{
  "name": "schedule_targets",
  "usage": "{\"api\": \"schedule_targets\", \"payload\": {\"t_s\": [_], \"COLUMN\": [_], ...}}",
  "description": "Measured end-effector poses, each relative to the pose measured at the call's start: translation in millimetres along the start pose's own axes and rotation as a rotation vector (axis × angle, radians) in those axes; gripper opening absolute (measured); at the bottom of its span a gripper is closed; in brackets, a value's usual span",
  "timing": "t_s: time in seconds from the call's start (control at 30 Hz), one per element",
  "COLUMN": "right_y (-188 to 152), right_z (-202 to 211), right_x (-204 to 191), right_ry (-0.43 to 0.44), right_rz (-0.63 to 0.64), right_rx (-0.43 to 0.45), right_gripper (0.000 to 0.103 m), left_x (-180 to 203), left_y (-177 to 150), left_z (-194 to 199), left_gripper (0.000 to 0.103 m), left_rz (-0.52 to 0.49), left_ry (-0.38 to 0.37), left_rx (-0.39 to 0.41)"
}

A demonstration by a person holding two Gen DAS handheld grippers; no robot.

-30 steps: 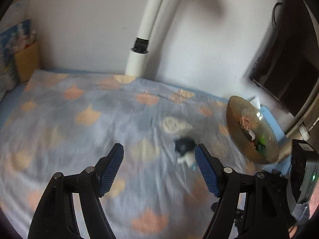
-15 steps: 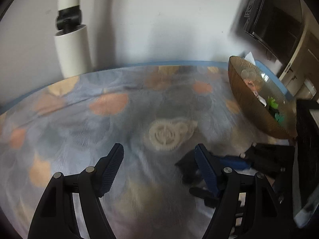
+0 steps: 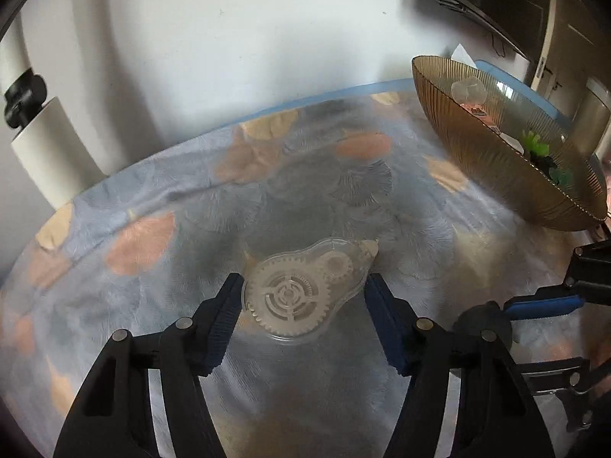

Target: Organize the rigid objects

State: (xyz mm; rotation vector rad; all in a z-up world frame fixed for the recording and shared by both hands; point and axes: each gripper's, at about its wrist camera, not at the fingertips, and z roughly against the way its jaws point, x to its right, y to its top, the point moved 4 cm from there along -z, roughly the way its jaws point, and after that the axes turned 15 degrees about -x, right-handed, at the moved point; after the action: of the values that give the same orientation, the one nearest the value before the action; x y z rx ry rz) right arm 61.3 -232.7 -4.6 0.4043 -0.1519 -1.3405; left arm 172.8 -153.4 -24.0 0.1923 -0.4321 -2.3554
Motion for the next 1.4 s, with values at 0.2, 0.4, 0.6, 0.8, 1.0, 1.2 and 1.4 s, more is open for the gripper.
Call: {"api": "schedule_targets", "payload": {"t_s": [0.2, 0.4, 0.6, 0.8, 1.0, 1.2, 1.4], "right_y": [-6, -32, -48, -27, -4, 8, -4], "right_z": [4, 26, 23, 9, -11, -22, -13], "right_x": [-7, -19, -25, -29, -25, -33, -39], "right_ry": [0.000, 0.015, 0.055, -0.054, 0.007, -0.038, -0.029], "right_rz": [0.017, 0.065, 0.049, 0.062, 0.038, 0.077, 0.102], "right_rx": [0.013, 0.040, -0.030, -0.053, -0.083, -0.065, -0.036], "right_gripper": [0.033, 0.022, 0.061, 0.064, 0.064, 0.058, 0.056], "left_x": [4, -4, -13, 13, 27, 24, 36], "left_y": [-32, -100, -154, -167, -168, -156, -169], "left_z": [19, 45, 64, 69, 70, 59, 76], "left_gripper": [0.062, 0.062, 0.063, 0.064, 0.070, 0.062, 0.045], "left_rz": [0.125, 0.440, 0.652, 0.566, 0.437, 0.402, 0.459], "left_ry": [0.026, 0.104, 0.073, -0.039, 0.015, 0.114, 0.082], "left_rx": [-0.006, -0.067, -0.025, -0.037, -0.044, -0.028, 0.025]}}
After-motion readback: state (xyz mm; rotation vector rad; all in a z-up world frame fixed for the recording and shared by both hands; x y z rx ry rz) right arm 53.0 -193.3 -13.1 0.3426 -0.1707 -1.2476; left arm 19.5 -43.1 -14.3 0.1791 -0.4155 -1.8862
